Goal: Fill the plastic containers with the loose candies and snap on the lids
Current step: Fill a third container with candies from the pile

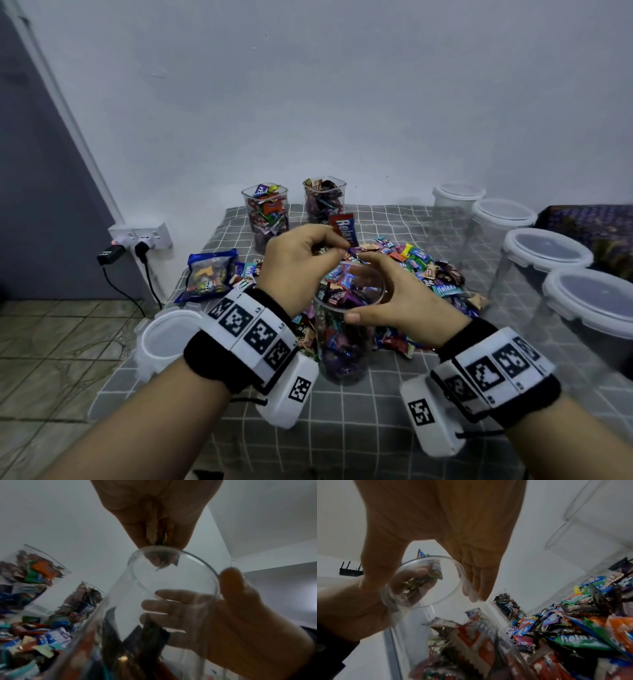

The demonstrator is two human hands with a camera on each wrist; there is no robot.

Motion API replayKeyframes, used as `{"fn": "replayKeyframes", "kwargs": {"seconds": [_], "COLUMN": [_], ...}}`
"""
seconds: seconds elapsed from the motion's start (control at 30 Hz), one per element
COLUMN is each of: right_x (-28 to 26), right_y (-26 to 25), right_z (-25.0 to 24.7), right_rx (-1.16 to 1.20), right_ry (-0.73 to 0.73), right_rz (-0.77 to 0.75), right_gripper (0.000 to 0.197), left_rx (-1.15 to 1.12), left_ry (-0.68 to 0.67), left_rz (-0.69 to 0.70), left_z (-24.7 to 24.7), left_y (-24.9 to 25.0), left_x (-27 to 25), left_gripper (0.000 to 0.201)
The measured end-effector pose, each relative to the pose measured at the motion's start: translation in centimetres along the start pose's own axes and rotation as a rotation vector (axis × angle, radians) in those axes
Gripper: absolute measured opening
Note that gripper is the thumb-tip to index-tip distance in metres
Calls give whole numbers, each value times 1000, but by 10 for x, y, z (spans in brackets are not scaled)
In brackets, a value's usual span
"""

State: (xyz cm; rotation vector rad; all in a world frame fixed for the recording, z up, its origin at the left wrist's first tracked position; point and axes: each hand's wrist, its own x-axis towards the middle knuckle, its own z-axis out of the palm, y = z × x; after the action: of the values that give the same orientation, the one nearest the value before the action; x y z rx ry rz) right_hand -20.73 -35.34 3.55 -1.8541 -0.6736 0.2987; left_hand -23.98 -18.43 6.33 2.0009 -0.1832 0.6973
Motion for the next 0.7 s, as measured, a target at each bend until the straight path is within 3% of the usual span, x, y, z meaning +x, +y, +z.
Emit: {"fn": "replayKeyframes", "kwargs": {"seconds": [0.13, 0.3, 0.47, 0.7], "right_x": [1, 0, 2, 1], "right_y": [3, 4, 10, 11], "right_z": [0, 1, 1, 1], "right_rx": [-31, -58, -25, -19], "right_ry": [24, 56, 49, 45], "right_rz": [-35, -51, -55, -30], "right_gripper": [108, 93, 116, 110], "left_rx": [-8, 17, -44, -109], "left_ry": [-81, -81, -109, -39], "left_rz": [32, 52, 16, 20], "left_z": [13, 16, 18, 18], "left_y": [-1, -3, -3, -5], "left_x": [-8, -13, -16, -18], "left_gripper": [15, 12, 13, 9]}}
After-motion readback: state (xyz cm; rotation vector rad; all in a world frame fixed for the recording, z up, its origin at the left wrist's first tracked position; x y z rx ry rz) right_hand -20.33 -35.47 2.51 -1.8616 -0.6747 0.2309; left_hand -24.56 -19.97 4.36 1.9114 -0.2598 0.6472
